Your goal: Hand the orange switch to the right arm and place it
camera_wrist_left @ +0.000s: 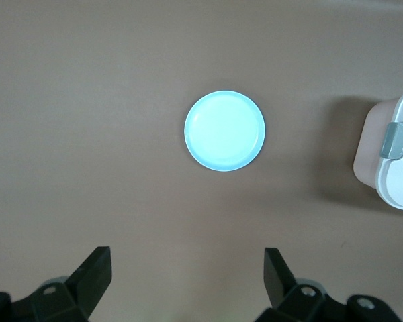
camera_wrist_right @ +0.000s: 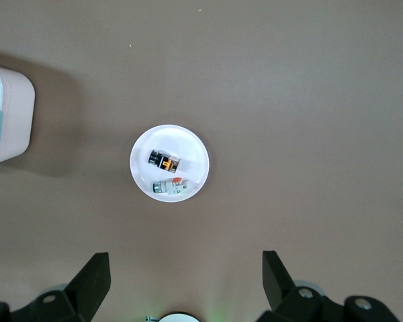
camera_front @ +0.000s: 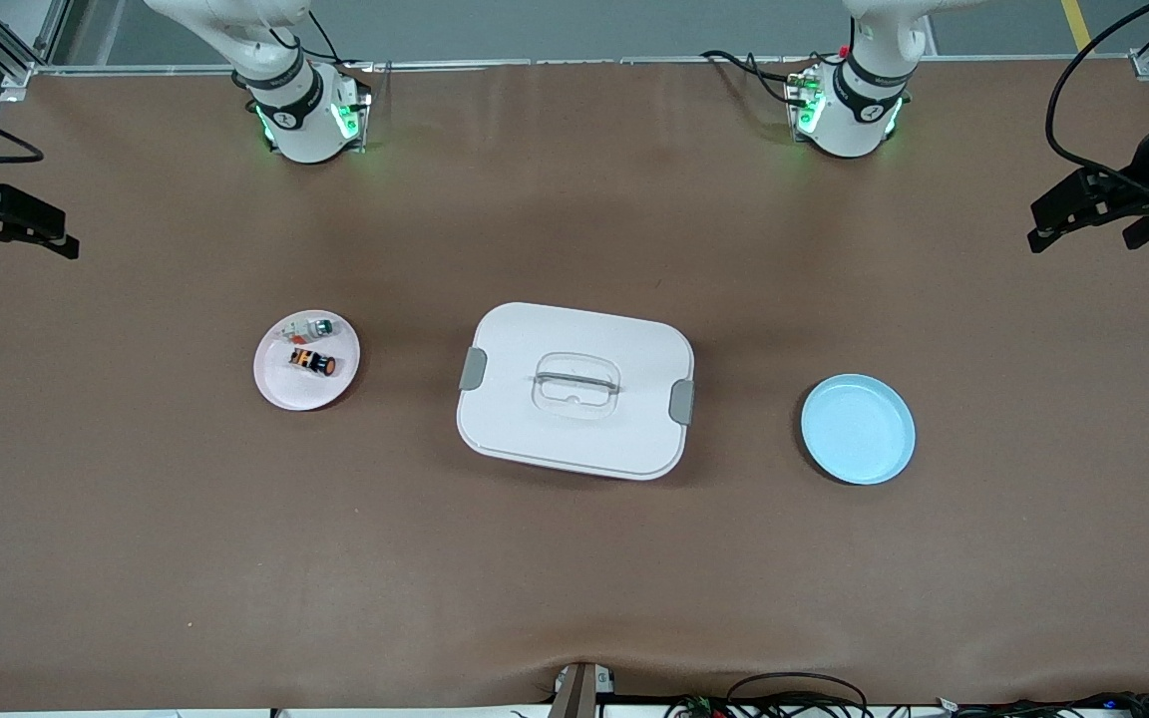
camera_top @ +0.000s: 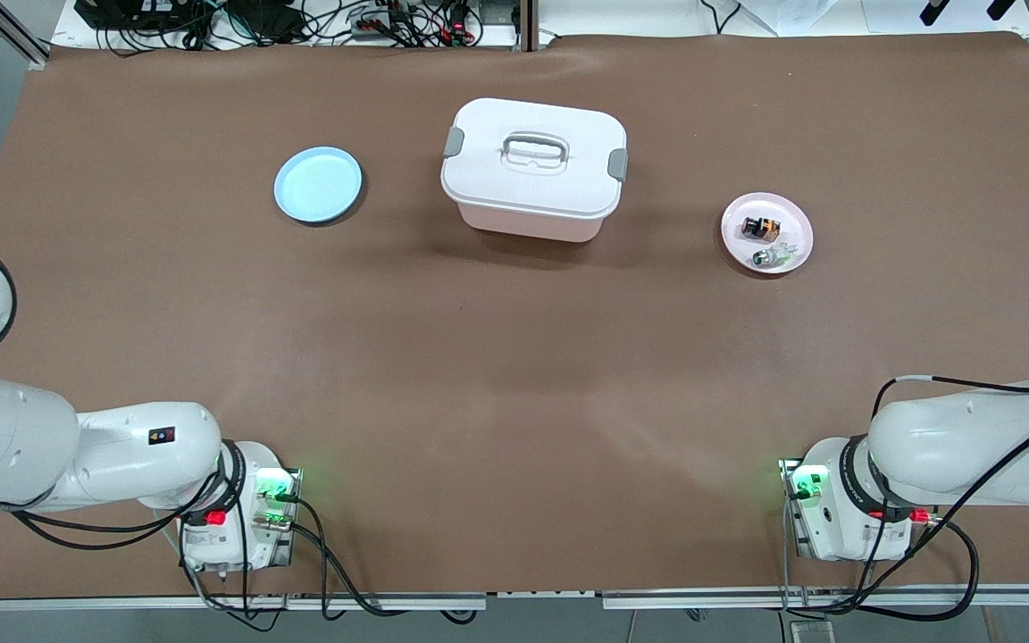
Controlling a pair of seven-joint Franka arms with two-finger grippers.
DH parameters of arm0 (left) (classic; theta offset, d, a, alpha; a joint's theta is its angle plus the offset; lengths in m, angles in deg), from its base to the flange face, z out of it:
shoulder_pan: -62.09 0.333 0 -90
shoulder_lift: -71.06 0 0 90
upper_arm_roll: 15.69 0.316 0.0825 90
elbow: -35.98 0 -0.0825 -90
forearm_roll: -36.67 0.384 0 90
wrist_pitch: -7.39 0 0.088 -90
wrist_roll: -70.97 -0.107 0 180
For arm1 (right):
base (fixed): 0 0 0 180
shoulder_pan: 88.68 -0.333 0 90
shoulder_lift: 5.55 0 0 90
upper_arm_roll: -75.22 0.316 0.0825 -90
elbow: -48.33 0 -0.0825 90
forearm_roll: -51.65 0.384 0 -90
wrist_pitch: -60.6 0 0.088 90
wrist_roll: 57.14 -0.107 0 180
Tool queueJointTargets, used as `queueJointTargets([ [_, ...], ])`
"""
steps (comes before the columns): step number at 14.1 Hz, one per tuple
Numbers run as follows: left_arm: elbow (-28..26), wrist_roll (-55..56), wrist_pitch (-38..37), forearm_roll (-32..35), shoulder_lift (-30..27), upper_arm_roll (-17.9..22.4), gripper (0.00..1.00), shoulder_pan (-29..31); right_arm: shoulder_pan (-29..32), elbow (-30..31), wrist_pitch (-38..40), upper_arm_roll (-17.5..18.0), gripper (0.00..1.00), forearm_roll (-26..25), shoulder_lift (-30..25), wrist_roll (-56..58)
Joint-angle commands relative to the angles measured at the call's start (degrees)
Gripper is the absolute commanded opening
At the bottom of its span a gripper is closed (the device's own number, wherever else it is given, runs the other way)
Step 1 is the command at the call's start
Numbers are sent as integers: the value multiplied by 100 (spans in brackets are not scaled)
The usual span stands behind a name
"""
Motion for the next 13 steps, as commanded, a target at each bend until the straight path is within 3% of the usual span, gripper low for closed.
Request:
queueJointTargets([
  [1,123,65,-83,111,38,-22,100,25,-83,291,-100,-11,100,43,-287,26],
  [13,115,12,-92,111,30,-22,100,34,-101,229,-126,-11,100,113,-243,-61],
])
